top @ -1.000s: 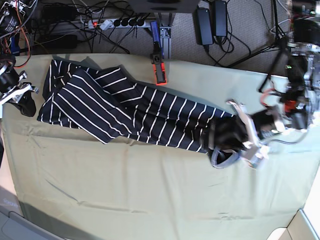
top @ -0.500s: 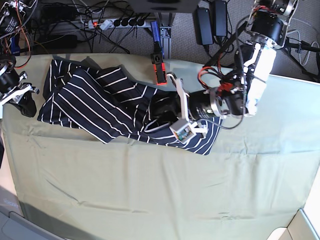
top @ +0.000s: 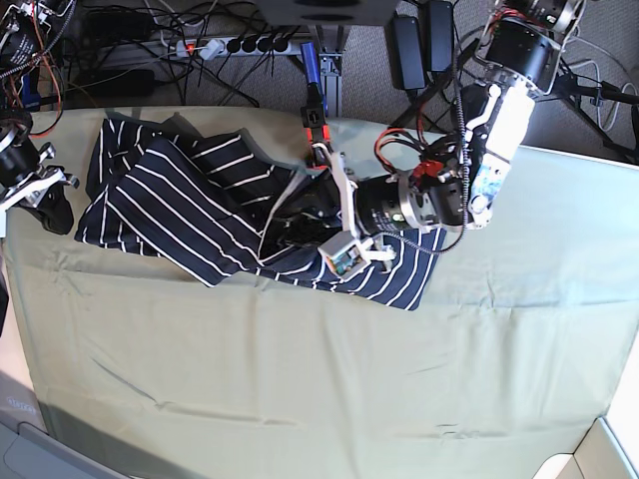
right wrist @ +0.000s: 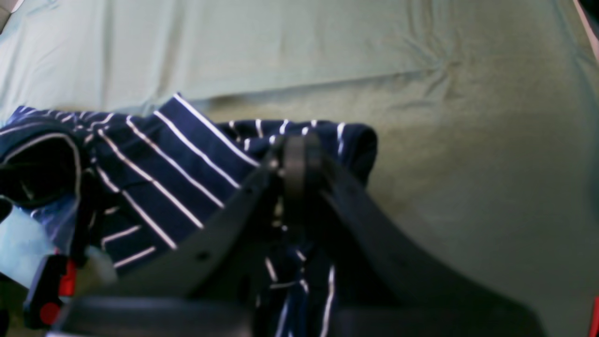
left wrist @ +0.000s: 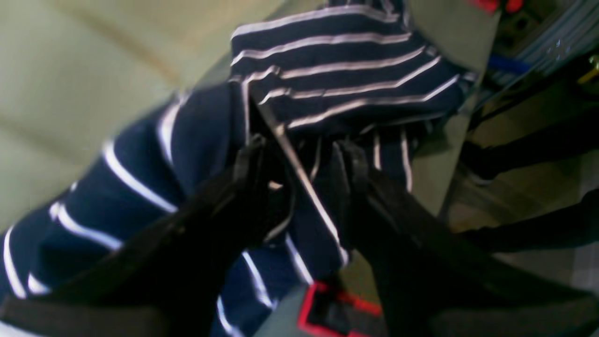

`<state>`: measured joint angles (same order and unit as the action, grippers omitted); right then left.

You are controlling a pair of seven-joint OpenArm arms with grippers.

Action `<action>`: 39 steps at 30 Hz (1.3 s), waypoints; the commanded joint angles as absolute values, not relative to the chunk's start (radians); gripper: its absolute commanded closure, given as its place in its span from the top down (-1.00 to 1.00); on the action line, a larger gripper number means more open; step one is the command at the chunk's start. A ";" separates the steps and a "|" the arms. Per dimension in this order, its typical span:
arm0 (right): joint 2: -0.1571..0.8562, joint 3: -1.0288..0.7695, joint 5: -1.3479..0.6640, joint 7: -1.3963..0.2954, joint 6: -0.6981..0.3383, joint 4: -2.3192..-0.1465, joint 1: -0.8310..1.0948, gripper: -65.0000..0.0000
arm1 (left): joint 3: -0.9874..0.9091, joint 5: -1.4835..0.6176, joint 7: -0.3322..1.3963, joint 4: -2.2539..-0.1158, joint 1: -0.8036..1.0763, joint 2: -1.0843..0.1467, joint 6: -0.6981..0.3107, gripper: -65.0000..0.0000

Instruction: Fold the T-shirt properly

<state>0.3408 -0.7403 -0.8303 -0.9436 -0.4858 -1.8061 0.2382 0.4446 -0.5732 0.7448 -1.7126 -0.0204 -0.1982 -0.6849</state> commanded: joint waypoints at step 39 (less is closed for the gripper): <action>0.352 -0.748 -0.845 -0.923 -0.531 -1.819 0.233 -1.00 | 0.322 -0.628 0.634 -1.438 -0.077 -0.083 -0.698 -0.95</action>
